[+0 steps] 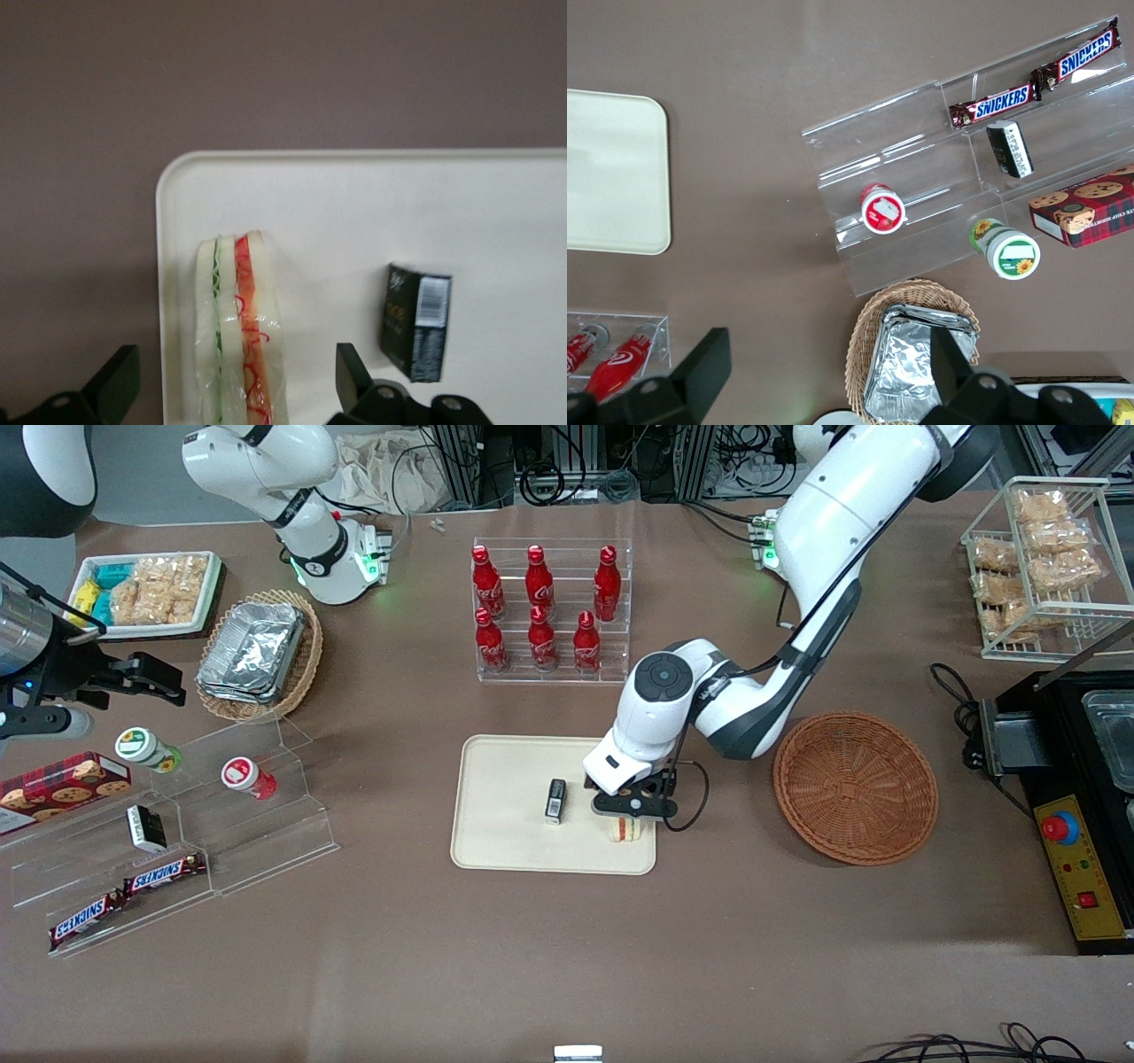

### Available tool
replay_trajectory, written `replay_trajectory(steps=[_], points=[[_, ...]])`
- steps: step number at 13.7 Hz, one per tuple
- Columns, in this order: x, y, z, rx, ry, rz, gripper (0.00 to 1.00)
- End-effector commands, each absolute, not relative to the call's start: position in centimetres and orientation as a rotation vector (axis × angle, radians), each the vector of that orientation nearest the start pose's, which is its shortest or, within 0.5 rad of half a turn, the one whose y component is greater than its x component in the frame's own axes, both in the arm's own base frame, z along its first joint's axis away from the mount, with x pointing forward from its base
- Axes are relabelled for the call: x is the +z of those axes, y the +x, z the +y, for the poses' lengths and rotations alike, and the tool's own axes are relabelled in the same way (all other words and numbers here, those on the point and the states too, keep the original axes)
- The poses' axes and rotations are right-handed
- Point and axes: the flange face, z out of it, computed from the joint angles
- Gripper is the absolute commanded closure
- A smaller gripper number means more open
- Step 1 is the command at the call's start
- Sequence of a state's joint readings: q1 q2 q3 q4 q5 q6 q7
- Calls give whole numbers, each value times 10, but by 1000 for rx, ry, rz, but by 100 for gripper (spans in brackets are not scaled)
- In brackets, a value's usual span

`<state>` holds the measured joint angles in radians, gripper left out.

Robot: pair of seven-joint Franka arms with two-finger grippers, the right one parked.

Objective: Place sandwich from basket to tray

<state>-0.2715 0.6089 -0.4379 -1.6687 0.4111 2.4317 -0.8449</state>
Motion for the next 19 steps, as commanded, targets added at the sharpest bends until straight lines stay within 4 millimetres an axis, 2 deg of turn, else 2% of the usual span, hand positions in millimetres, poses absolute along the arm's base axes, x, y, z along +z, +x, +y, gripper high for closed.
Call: replay_trajectory(steps=[1,3,6,7,10,13,18,19], points=[[366,563,-415,-362,-3205,-42,0],[418,574,-407,-303,-3230,-165,0],[473,595,-382,-235,-3210,-291,0],[489,605,-364,-212,-3206,-309,0],[545,608,-321,-127,-3203,-281,0],[588,608,-258,-81,-3216,-254,0],[625,597,-157,46,-3188,-189,0],[638,592,-127,58,-3197,-166,0]])
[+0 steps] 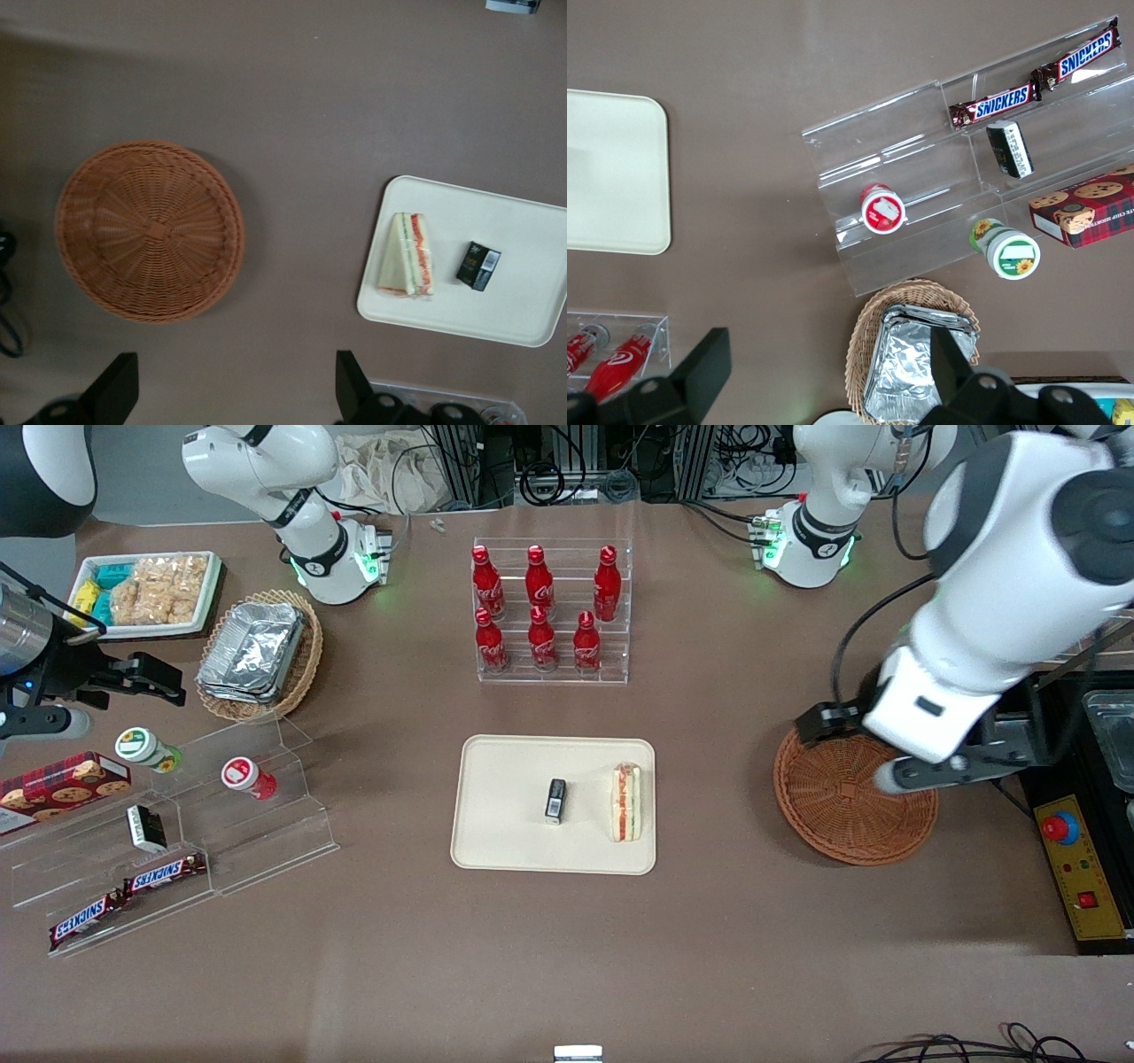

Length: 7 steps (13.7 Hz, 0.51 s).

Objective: Place sandwich from basket to tray

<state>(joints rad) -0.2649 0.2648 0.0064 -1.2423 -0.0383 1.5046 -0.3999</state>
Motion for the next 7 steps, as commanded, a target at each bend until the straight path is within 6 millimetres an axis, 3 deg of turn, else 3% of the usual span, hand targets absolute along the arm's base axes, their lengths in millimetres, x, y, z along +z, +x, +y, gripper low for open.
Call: replay_trajectory(steps=[1,5,6,7], points=[[641,589,-105,85,-3207,-146,0],[664,549,-58,75,-3228,-54,0],[664,538,-23,84,-3236,-106,0],[668,525,-27,79,-3242,1,0]])
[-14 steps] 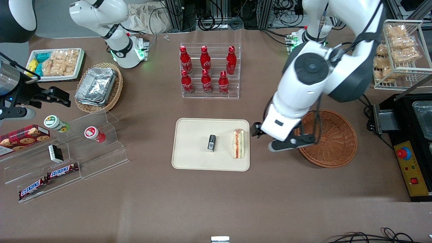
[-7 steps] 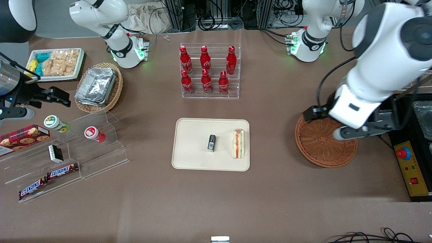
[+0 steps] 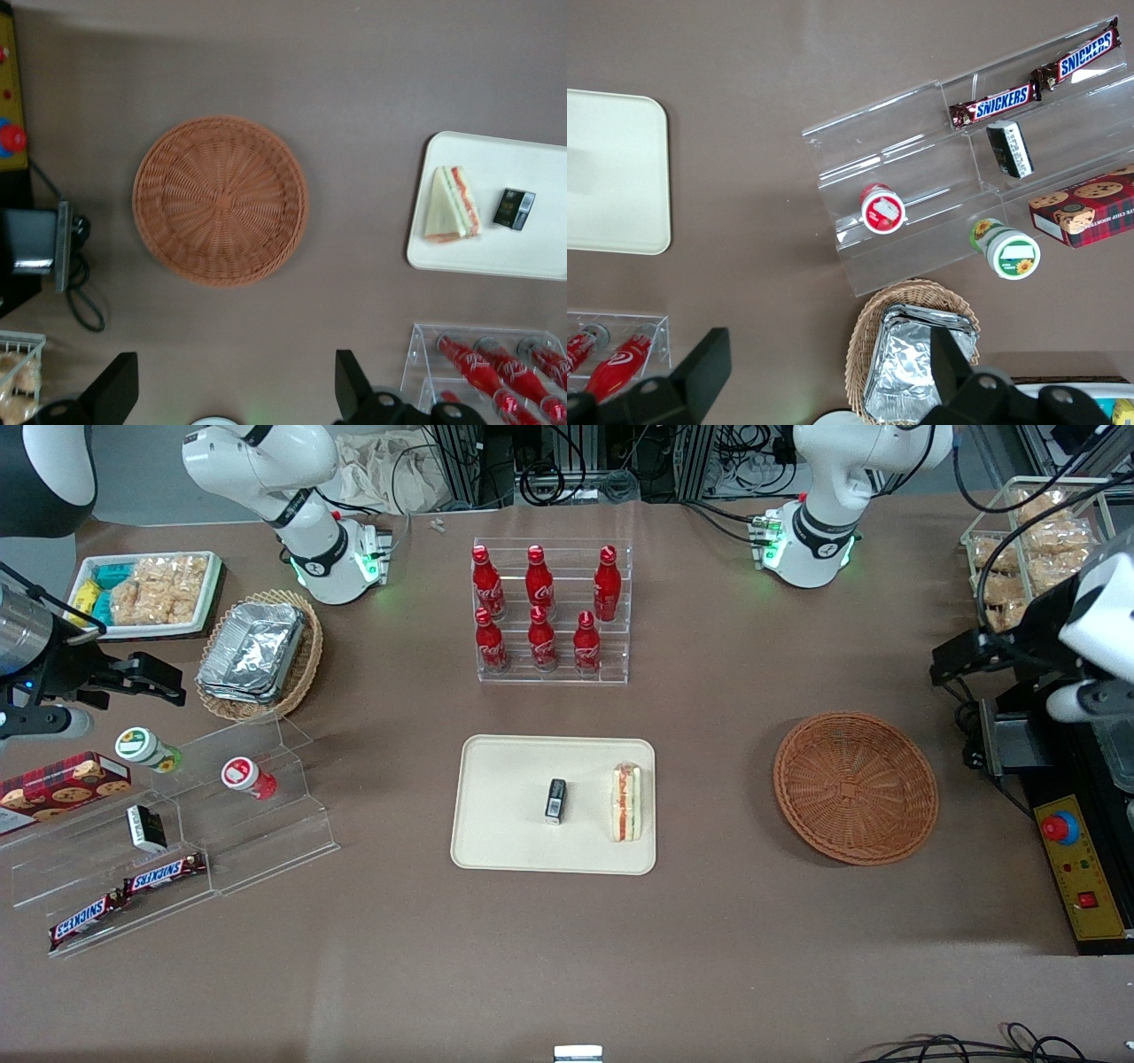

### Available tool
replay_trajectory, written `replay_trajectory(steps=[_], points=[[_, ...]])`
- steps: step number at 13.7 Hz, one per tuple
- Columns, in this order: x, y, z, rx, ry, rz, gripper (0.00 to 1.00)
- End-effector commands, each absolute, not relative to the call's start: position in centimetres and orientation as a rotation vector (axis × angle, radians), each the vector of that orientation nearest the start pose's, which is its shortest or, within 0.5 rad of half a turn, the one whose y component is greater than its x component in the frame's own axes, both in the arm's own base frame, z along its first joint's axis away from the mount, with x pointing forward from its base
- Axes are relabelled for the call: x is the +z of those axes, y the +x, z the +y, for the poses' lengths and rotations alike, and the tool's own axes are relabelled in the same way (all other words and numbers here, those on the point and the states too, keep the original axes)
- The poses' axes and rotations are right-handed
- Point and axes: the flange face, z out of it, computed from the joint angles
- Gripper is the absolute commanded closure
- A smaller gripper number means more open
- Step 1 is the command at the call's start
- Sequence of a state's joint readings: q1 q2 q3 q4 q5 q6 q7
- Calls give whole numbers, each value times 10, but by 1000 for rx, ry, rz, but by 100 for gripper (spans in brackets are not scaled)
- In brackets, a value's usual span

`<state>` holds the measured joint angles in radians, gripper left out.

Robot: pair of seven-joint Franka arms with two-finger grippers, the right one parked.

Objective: Place sandwich from basket to tray

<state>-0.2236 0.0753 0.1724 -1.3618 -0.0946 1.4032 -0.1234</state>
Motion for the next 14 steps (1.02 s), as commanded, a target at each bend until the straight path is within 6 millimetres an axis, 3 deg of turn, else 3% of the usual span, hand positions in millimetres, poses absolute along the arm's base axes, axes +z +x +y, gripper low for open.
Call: replay_trajectory(steps=[1,3,7,11,14], points=[[670,516,-10,79,-3243,-2,0],[669,509,-8,90,-3235,-6,0],[671,513,-15,84,-3225,0,0],[672,510,-43,88,-3146,68,0],[672,505,-43,109,-3142,49,0]])
